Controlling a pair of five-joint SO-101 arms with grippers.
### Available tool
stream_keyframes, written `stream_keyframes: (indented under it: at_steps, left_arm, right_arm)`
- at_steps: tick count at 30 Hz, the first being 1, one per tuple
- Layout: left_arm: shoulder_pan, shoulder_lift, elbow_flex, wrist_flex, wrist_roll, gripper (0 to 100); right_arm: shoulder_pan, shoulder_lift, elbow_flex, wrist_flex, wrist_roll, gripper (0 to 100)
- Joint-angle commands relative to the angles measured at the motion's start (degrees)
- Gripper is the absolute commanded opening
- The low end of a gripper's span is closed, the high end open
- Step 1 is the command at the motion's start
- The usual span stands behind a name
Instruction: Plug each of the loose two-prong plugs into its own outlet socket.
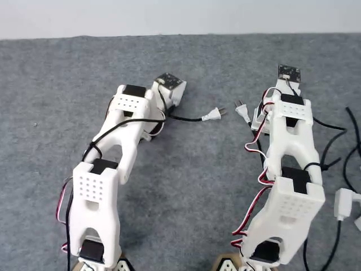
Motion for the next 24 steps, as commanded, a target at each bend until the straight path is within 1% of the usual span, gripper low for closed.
stream_keyframes:
  at_steps: [1, 3, 5, 7, 9, 12, 18, 20, 24]
  left_arm:
    - [1.3, -5.8, -0.6, 4.5, 0.9, 1]
    - [1.8, -9.0, 1.8, 5.3, 1.1, 1]
    - [2.4, -12.6, 6.4, 5.0, 2.7, 1]
    - [3.2, -16.5, 12.5, 2.9, 4.9, 1]
    - [3.9, -21.3, 20.4, -0.6, 6.4, 1]
    - [5.8, -30.1, 34.2, -6.9, 6.8, 1]
    - [11.4, -53.2, 64.3, -19.7, 6.5, 1]
    - [13.4, -61.1, 73.2, -21.7, 6.5, 1]
    - [15.6, -75.6, 85.4, -21.5, 6.9, 1]
  right_arm:
    - [-0.6, -2.2, -0.7, -0.7, 0.6, 7.2]
    - [-0.6, -2.2, -0.7, -0.7, 0.7, 7.2]
    - [-0.6, -2.2, -0.7, -0.7, 0.7, 7.2]
    - [-0.6, -2.3, -0.7, -0.7, 0.7, 7.2]
    - [-0.6, -2.3, -0.7, -0.7, 0.7, 7.2]
    - [-0.6, -2.4, -0.7, -0.7, 0.7, 7.2]
    - [-0.6, -2.4, -0.7, -0.7, 0.7, 7.2]
    - [-0.6, -2.3, -0.7, -0.7, 0.7, 7.2]
    - [-0.6, -2.2, -0.7, -0.7, 0.7, 7.2]
